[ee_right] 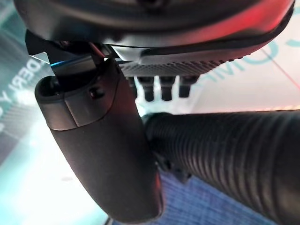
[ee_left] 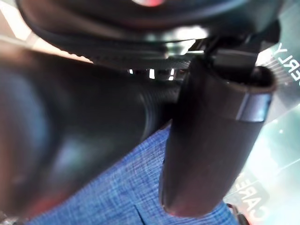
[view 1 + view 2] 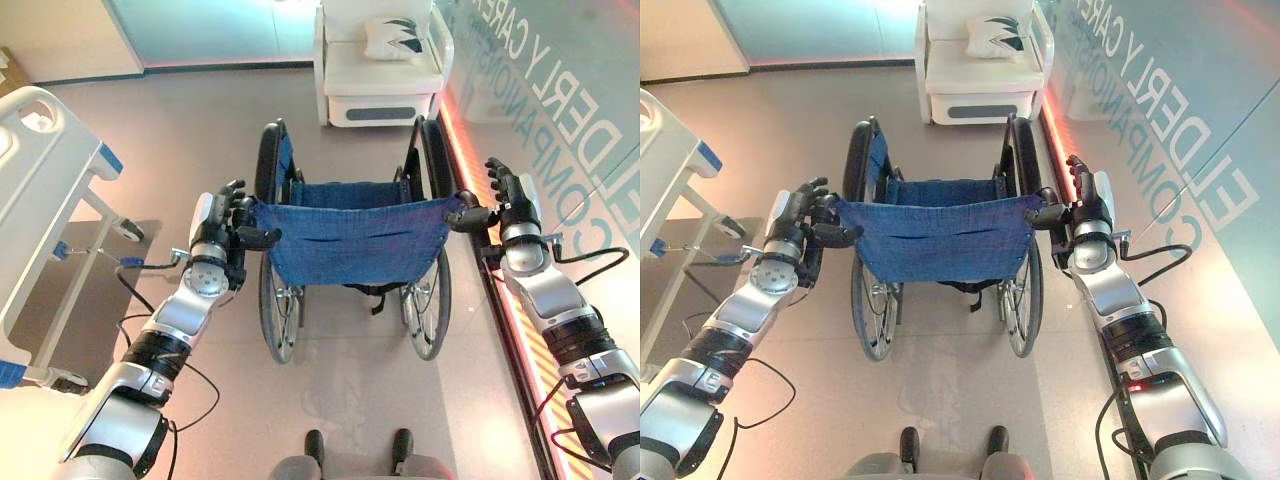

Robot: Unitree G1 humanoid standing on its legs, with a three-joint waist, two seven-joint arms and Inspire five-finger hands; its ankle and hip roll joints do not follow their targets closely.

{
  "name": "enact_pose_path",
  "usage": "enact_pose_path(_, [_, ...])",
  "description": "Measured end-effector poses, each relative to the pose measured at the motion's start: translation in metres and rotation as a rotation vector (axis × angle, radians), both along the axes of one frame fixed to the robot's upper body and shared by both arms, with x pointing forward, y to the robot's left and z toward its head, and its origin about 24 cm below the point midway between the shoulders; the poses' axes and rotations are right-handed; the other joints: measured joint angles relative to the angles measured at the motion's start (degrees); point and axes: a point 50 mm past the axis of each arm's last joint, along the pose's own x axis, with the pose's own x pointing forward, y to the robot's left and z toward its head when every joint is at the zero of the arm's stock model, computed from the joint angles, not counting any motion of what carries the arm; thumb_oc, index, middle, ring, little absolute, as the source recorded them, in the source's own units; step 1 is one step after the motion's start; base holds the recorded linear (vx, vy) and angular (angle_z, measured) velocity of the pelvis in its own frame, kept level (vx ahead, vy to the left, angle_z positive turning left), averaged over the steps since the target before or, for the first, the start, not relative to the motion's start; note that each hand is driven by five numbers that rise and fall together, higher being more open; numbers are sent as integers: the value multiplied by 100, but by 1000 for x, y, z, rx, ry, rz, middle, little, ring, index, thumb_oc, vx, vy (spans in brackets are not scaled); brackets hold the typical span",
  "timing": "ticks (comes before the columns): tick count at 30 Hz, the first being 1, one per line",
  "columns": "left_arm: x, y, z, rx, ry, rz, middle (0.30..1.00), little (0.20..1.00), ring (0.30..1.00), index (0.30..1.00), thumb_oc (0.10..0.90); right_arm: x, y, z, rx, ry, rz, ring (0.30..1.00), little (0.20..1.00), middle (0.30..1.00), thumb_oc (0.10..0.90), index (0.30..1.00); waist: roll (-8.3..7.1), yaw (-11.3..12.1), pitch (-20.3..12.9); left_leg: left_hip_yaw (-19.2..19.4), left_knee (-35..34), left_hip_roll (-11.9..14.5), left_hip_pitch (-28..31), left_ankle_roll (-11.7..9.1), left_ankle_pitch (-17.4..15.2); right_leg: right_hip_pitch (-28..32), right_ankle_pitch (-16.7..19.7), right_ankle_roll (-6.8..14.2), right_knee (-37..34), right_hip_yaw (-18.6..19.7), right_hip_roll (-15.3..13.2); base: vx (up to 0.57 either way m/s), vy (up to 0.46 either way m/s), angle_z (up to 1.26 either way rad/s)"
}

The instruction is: Push the wheelchair next to the bed

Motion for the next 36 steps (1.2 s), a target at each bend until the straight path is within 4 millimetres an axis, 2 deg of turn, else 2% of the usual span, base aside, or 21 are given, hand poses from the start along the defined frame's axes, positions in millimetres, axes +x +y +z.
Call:
enact_pose_path(8, [16, 3, 16, 113, 98, 8, 900, 900, 900, 900, 800, 16, 4, 16, -33, 124, 40, 900, 900, 900, 800, 900, -18, -35, 29, -36, 24, -1, -19, -1, -1, -1, 0, 0, 0, -8, 0, -4, -1, 1])
enact_pose_path(16, [24, -2, 42, 307, 45, -15, 900, 900, 900, 900, 800, 23, 1, 36, -85, 202, 68, 900, 900, 900, 800, 900, -156, -70, 204, -116, 123, -9, -167, -2, -1, -46, 1, -3, 1, 0, -6, -46, -37, 7])
enact_pose_path(27, [26, -3, 51, 355, 36, -9, 900, 900, 900, 900, 800, 27, 3, 51, -192, 265, 66, 900, 900, 900, 800, 900, -175, -62, 214, -124, 152, -9, -289, -2, -1, -158, 11, -17, 1, -1, -3, -28, -13, 0])
enact_pose_path(36, [33, -10, 69, 436, 90, -32, 900, 900, 900, 900, 800, 28, -1, 55, -183, 265, 21, 900, 900, 900, 800, 900, -248, 2, 273, -127, 157, -13, -314, -2, -1, -186, 12, -18, 9, -2, -8, 0, 0, 0])
